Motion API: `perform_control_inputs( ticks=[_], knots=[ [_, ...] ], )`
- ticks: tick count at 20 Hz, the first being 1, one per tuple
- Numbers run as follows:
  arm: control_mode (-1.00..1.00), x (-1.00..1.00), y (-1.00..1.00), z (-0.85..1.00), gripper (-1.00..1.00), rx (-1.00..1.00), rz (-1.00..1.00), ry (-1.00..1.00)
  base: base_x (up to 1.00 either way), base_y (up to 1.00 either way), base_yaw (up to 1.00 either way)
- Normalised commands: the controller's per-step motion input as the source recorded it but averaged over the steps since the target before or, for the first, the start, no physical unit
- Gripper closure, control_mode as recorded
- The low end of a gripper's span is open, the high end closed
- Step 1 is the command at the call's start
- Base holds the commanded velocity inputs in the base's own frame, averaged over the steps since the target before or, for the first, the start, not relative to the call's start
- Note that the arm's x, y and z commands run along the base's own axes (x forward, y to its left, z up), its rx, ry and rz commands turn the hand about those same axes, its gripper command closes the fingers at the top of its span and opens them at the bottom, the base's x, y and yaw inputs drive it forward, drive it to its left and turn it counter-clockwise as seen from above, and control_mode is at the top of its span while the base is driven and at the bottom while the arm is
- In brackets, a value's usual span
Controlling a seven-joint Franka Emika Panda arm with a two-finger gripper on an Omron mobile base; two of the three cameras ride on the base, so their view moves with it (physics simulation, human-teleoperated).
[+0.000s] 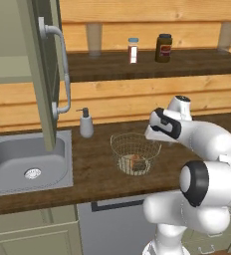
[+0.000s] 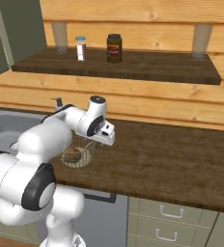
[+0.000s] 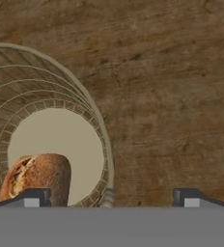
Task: Open the cabinet, pick up the bread from the cabinet and place it in the basket. Then move the basket to the dining counter.
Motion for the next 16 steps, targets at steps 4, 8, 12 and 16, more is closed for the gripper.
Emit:
perform_control_inputs(
  ticks=[4, 8, 12, 16],
  knots=[
    [-1.00, 0.00, 0.21, -0.08, -1.00, 0.04, 0.00, 0.00, 0.00, 0.00, 0.00],
    [-1.00, 0.00, 0.06, -0.20, -1.00, 0.00, 0.00, 0.00, 0.00, 0.00, 0.00],
    [-1.00, 0.00, 0.00, -0.28, -1.00, 0.00, 0.00, 0.00, 0.00, 0.00, 0.00],
    [-1.00, 0.00, 0.00, -0.29, -1.00, 0.00, 0.00, 0.00, 0.00, 0.00, 0.00]
  ],
)
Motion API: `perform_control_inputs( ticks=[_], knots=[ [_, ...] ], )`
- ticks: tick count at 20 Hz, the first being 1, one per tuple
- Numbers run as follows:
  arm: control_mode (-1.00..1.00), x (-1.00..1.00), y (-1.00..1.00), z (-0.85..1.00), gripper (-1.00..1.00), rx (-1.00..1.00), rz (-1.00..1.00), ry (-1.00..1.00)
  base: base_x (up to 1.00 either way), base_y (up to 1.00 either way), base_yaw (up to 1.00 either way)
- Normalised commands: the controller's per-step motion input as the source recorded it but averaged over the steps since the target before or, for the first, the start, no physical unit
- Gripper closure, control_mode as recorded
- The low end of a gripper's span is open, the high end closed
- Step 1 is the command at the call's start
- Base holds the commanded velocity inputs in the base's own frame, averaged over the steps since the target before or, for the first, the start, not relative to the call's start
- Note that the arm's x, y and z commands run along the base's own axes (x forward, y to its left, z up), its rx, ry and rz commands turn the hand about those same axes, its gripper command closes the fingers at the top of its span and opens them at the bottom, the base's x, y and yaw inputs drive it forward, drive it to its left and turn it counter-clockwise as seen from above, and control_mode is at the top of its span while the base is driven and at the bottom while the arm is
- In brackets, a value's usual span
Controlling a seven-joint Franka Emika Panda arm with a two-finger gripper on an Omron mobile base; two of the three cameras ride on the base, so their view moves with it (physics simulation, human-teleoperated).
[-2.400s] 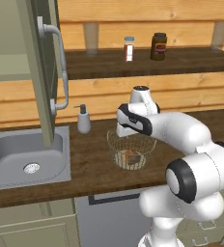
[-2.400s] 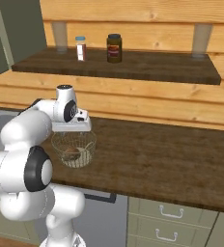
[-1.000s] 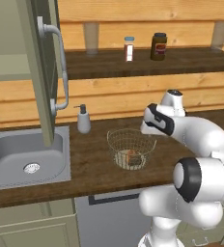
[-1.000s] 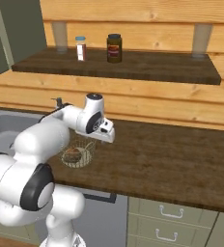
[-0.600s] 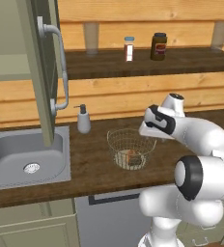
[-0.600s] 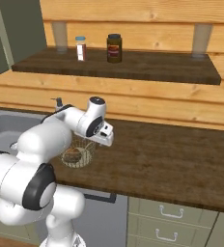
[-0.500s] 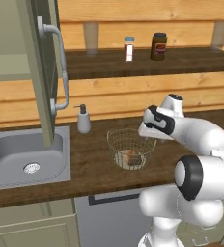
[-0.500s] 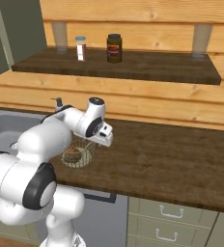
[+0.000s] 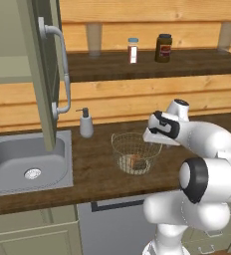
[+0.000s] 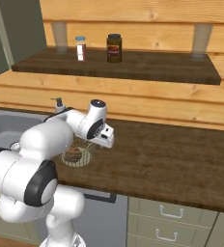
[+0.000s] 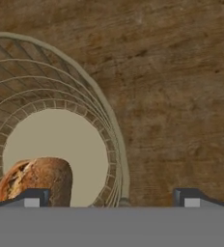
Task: Open the cabinet, pick up the bread from the cabinet and place it in the basket. Then move the basket to the dining counter.
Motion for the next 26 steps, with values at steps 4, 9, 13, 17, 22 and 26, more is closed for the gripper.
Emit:
perform_control_inputs(
  ticks=[4, 9, 13, 17, 22, 26],
  knots=[
    [-1.00, 0.00, 0.17, -0.12, -1.00, 0.00, 0.00, 0.00, 0.00, 0.00, 0.00],
    [-1.00, 0.00, 0.43, -0.02, 1.00, 0.00, 0.00, 0.00, 0.00, 0.00, 0.00],
    [-1.00, 0.00, 0.33, -0.02, 1.00, 0.00, 0.00, 0.00, 0.00, 0.00, 0.00],
    [-1.00, -0.01, 0.25, -0.02, 1.00, 0.00, 0.00, 0.00, 0.00, 0.00, 0.00],
    [-1.00, -0.32, 0.04, 0.00, 1.00, 0.01, -0.13, 0.00, 0.00, 0.00, 0.00],
    [-1.00, -0.54, -0.06, 0.18, 1.00, 0.15, -0.31, 0.00, 0.00, 0.00, 0.00]
  ],
)
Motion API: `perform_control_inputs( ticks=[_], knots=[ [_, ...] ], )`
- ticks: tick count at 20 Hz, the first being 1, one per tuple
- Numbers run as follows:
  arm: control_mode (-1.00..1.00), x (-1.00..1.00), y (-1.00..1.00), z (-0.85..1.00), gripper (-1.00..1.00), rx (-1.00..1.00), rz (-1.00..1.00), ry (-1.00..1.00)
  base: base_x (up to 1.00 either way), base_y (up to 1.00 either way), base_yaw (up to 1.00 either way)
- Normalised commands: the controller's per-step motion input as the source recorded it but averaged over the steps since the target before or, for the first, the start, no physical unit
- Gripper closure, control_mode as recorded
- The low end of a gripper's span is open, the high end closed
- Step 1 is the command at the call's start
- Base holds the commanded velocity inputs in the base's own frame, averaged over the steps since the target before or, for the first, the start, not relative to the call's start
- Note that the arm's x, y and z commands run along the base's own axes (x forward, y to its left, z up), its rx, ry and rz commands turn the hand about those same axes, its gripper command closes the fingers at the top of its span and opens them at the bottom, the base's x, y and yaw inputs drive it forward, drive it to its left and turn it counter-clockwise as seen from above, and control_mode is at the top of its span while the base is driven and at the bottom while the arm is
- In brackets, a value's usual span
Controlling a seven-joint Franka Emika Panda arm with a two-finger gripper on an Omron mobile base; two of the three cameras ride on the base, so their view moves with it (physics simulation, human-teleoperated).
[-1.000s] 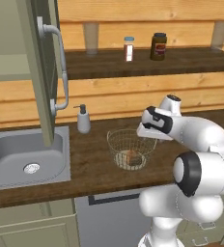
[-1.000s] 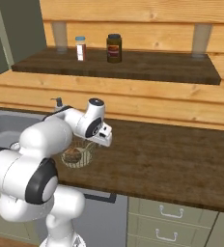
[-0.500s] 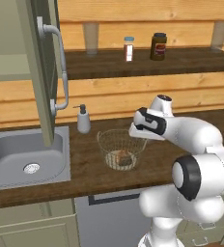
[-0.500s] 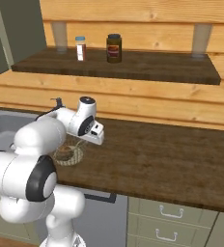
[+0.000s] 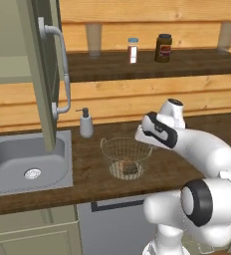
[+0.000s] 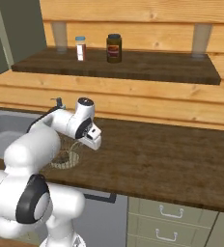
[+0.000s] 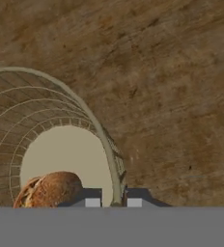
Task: Open the cabinet, pick up the bread from the cabinet and place it in the basket. Then move the basket to the dining counter.
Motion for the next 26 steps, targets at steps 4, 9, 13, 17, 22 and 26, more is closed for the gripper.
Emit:
perform_control_inputs(
  ticks=[4, 9, 13, 17, 22, 26],
  knots=[
    [-1.00, -0.54, -0.11, 0.41, 1.00, 0.24, -0.37, -0.01, 0.00, 0.00, 0.00],
    [-1.00, -0.39, -0.25, 0.36, 1.00, 0.21, -0.46, 0.00, 0.00, 0.00, 0.00],
    [-1.00, -0.16, -0.39, 0.07, 1.00, 0.05, -0.63, 0.04, 0.00, 0.00, 0.00],
    [-1.00, 0.00, -0.18, 0.09, 1.00, -0.10, -0.61, 0.03, 0.00, 0.00, 0.00],
    [-1.00, 0.10, 0.00, 0.18, 1.00, -0.18, -0.41, 0.05, 0.00, 0.00, 0.00],
    [-1.00, 0.01, 0.00, 0.06, 1.00, -0.07, -0.24, 0.10, 0.00, 0.00, 0.00]
  ],
)
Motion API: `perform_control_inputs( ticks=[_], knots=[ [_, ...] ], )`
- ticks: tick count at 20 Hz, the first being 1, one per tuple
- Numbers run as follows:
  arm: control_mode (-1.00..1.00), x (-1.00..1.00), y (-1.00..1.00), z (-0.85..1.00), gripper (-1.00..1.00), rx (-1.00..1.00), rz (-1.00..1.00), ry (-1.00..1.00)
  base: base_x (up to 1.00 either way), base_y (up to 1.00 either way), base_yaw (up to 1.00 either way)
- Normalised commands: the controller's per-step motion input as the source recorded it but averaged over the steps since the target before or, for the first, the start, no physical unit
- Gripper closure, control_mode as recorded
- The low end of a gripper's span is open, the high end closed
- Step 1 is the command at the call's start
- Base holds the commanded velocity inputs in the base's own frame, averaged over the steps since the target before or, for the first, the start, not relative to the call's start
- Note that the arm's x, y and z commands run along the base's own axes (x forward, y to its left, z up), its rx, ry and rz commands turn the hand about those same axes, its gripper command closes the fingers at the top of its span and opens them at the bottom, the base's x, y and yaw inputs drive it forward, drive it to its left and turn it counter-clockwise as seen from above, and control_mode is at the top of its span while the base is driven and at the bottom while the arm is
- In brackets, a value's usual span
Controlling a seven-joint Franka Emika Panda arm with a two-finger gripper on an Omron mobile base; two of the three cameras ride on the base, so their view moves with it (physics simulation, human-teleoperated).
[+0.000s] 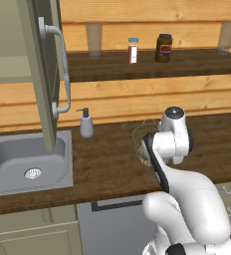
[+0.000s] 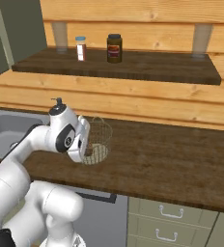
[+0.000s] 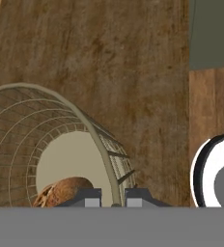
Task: Open the cabinet, pick up the bread from the cabinet and place it in the basket. Then move the basket to the dining counter.
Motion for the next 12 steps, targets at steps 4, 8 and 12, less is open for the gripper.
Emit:
perform_control_inputs(
  ticks=[4, 8, 12],
  knots=[
    [-1.00, 0.00, 0.00, 0.00, 1.00, 0.00, 0.00, 0.00, 0.00, 0.00, 0.00],
    [-1.00, 0.00, 0.00, 0.00, 1.00, 0.00, 0.00, 0.00, 0.00, 0.00, 0.00],
    [1.00, 0.00, 0.00, 0.00, 1.00, 0.00, 0.00, 0.00, -0.05, -0.11, -0.01]
  ],
)
